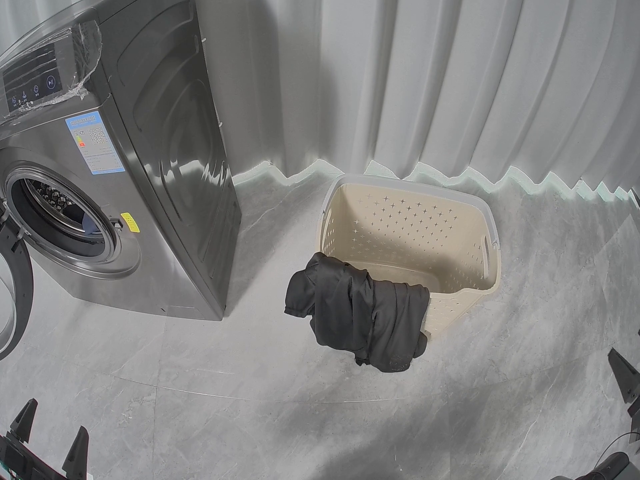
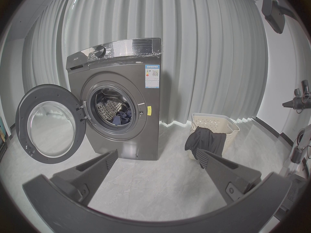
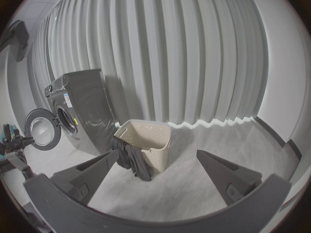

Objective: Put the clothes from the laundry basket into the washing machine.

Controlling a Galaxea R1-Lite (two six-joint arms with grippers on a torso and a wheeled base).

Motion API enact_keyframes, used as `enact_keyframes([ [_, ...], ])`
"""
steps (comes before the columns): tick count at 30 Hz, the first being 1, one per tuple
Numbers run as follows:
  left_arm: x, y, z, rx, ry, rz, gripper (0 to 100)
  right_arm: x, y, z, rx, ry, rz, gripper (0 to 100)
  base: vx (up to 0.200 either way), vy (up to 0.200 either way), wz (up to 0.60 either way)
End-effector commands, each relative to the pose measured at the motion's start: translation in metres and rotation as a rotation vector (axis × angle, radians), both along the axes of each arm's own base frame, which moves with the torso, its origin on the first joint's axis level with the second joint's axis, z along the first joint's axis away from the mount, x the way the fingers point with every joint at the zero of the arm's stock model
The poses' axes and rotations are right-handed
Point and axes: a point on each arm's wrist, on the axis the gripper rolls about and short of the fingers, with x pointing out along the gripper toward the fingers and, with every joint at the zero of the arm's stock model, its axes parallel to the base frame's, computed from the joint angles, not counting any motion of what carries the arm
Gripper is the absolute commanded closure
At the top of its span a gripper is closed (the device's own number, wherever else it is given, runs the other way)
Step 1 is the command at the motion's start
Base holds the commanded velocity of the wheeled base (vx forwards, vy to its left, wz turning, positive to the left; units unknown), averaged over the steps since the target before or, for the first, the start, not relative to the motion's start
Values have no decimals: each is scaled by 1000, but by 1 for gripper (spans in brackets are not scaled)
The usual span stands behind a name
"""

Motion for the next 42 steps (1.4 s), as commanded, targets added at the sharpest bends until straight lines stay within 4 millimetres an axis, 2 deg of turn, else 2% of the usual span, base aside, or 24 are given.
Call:
enact_keyframes([
  [1,0,0,-4,1,-2,0,0,81,11,0,63,337,126,0,0,0,0],
  [2,0,0,-5,1,0,0,0,93,17,-3,87,368,150,0,0,0,0],
  [5,0,0,-5,2,0,0,0,112,27,-8,114,410,158,0,0,0,0],
  [13,0,0,-5,-1,0,0,0,144,57,-26,98,506,202,0,0,0,0],
  [19,0,0,-5,-3,1,2,0,178,71,-47,90,525,188,0,0,0,0],
  [29,0,0,-4,-3,-2,0,0,207,90,-70,88,548,209,0,0,0,0],
  [33,0,0,-5,-4,0,2,0,223,104,-82,82,534,213,0,0,0,0],
  [42,0,0,-4,-6,-2,0,0,239,123,-104,77,536,202,0,0,0,0],
])
